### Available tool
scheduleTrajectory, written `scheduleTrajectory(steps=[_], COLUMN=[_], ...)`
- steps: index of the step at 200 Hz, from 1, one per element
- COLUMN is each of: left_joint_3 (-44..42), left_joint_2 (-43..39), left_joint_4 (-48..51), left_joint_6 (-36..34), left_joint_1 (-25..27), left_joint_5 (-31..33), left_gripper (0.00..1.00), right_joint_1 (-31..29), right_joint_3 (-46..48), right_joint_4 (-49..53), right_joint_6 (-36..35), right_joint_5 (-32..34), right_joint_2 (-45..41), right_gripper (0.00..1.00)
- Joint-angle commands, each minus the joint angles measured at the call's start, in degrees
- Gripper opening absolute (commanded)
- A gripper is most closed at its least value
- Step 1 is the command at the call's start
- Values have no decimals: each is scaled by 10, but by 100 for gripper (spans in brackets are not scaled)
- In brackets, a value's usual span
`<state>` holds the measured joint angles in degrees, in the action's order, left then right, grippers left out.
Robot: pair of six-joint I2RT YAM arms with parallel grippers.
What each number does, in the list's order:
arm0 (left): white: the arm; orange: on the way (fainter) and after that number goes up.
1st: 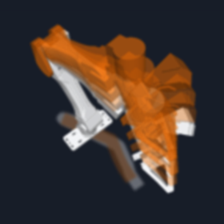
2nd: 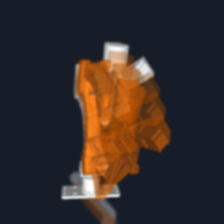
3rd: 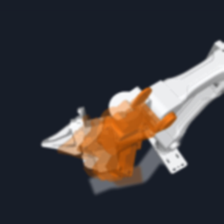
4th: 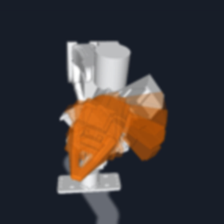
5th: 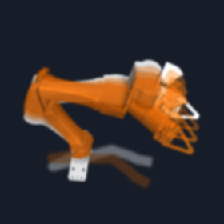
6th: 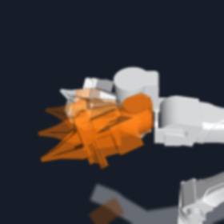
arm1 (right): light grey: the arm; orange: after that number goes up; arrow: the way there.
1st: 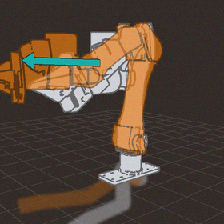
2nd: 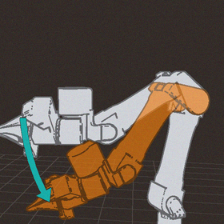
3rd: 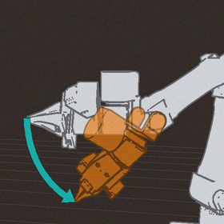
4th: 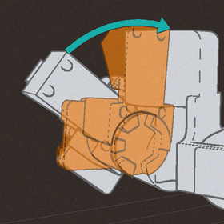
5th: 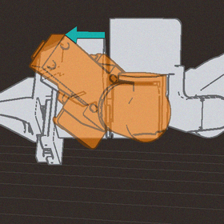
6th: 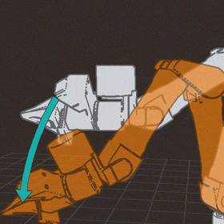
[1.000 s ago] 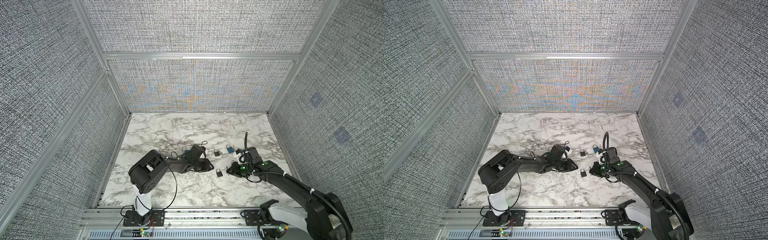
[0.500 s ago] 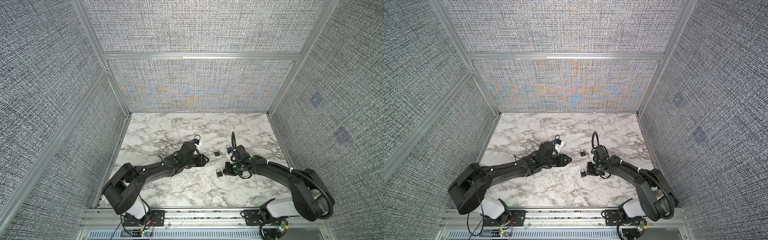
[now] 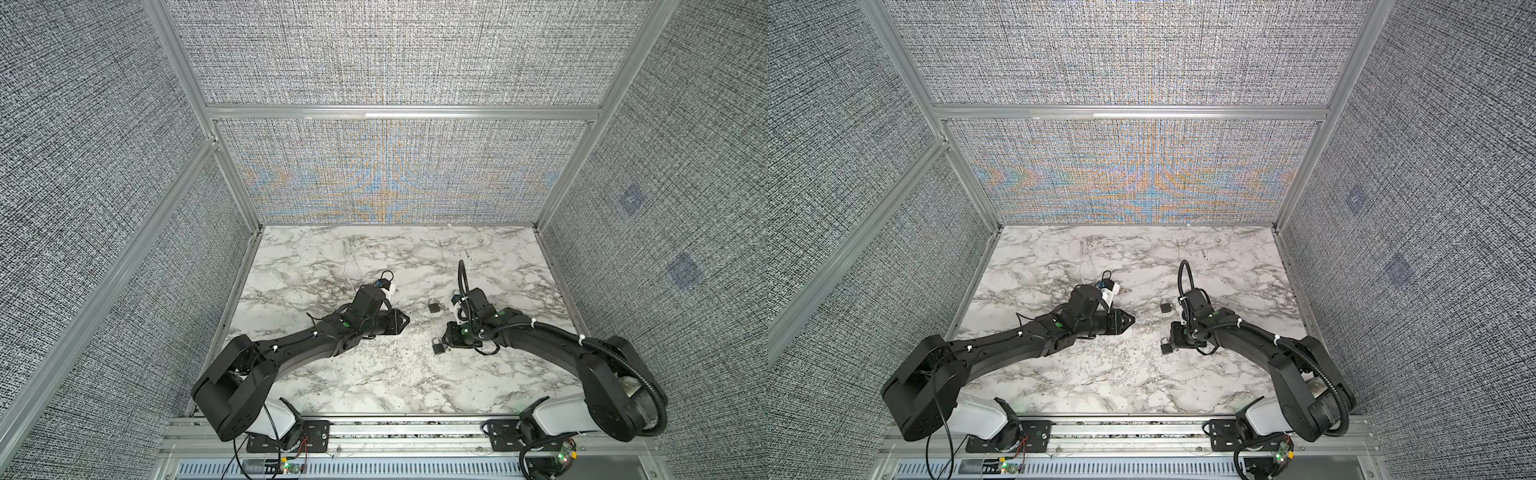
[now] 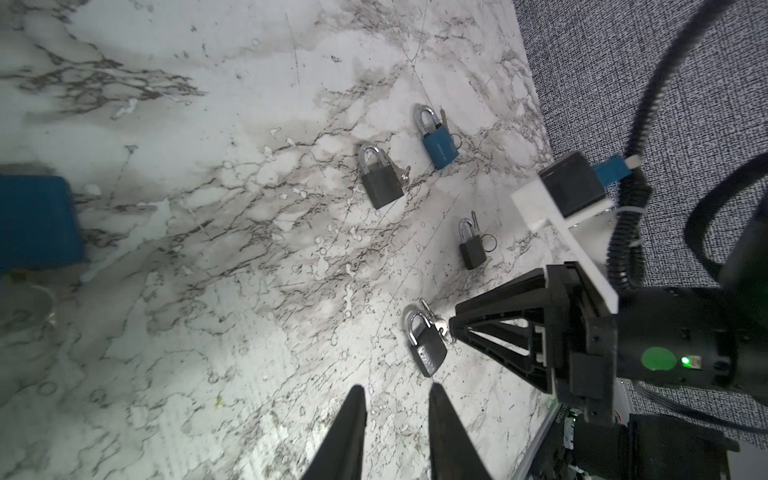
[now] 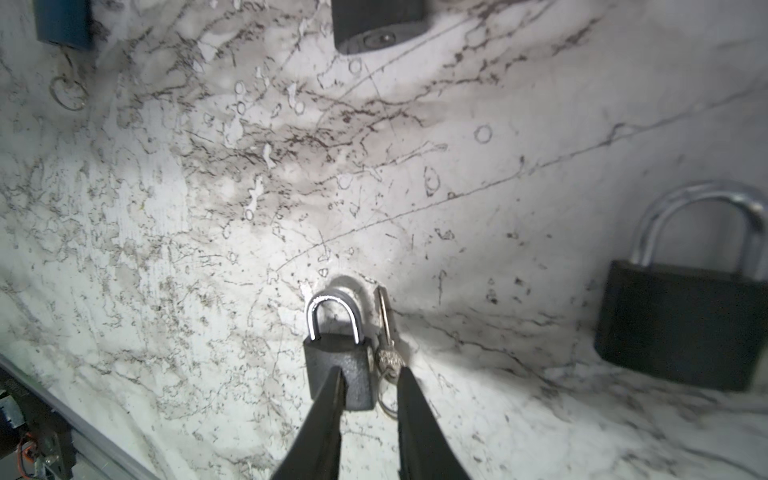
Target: Lock with the key
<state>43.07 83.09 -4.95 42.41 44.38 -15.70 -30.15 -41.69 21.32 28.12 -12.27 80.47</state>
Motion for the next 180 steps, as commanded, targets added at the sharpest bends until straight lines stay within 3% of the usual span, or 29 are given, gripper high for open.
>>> scheduleTrajectory(steps=[1,33,66,127,180], left_joint_3=[9,-12,-60,-149,-176], left_joint_2=[-9,-42,-94,-193,-259], left_joint_4=[42,50,34,6,33], left_joint_6=[3,-1,-7,-20,-24], left_joint_1=[-5,-27,-78,-187,-248], left_joint_5=[34,49,31,12,-26], left_gripper=[29,29,29,33,36], right_joint_1=[-10,-49,-96,-157,-183], right_joint_3=[-17,-59,-139,-315,-492], right_joint_4=[33,48,54,31,68], right_joint_6=[2,16,36,67,75], right_joint_5=[33,61,104,159,200], right_joint_2=[-15,-22,25,198,364], right_gripper=[26,28,28,34,49])
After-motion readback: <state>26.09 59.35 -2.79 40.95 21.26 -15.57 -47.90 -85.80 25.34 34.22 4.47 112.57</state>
